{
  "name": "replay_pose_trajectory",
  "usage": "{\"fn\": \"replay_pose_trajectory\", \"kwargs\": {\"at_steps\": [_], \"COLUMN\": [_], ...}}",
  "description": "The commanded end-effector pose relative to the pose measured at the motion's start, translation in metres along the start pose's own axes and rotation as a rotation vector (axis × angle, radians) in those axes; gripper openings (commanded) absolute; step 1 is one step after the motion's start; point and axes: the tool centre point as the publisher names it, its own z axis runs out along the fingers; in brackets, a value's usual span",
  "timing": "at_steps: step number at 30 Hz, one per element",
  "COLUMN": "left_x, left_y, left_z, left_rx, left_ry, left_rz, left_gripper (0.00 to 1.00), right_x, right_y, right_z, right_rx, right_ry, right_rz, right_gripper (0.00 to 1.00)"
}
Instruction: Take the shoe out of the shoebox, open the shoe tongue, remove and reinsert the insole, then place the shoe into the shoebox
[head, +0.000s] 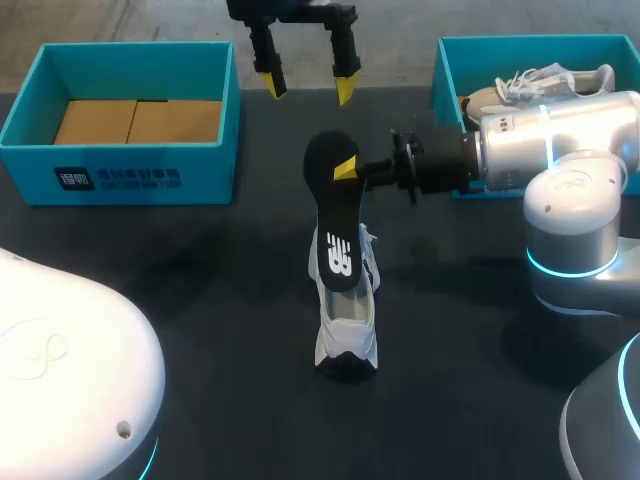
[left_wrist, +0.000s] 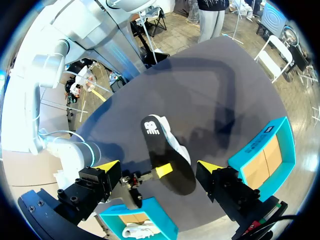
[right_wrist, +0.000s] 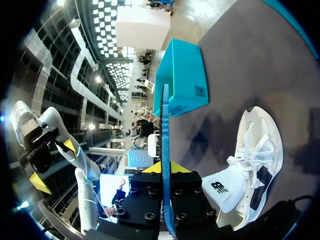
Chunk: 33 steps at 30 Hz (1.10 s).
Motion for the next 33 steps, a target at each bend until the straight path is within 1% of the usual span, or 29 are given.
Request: {"fn": "replay_pose_trajectory", "kwargs": {"at_steps": [1,4,8,13,15,16,18,25,29,33], "left_x": [0.009,0.017,0.027,0.036,0.038,0.041,0.044,0.059,0.065,0.072], "left_y": [-0.012,-0.021,-0.036,-0.049,-0.052,-0.054,-0.055,-0.056,-0.058,-0.056], "left_z": [-0.001,-0.001,0.002,0.006,0.008,0.009,0.011,0.006,0.009,0.016], "left_rx": [-0.059,-0.131,-0.251,-0.400,-0.431,-0.457,-0.486,-0.666,-0.750,-0.808], "left_ry": [-0.070,-0.136,-0.227,-0.379,-0.415,-0.451,-0.484,-0.636,-0.689,-0.725], "left_rz": [0.005,0.018,0.060,0.112,0.123,0.131,0.136,0.065,0.000,-0.072], "left_gripper": [1.00,1.00,1.00,1.00,1.00,1.00,1.00,1.00,1.00,1.00], "right_x": [0.000,0.000,0.000,0.000,0.000,0.000,0.000,0.000,0.000,0.000], "right_y": [-0.001,-0.001,-0.001,-0.001,-0.001,-0.001,-0.001,-0.001,-0.001,-0.001], "right_z": [0.001,0.001,0.001,0.001,0.001,0.001,0.001,0.001,0.001,0.001], "right_rx": [-0.002,-0.002,-0.002,-0.002,-0.002,-0.002,-0.002,-0.002,-0.002,-0.002], "right_ry": [0.000,0.000,0.000,0.000,0.000,0.000,0.000,0.000,0.000,0.000], "right_rz": [0.000,0.000,0.000,0.000,0.000,0.000,0.000,0.000,0.000,0.000], "right_gripper": [0.00,0.00,0.00,0.00,0.00,0.00,0.00,0.00,0.00,0.00]}}
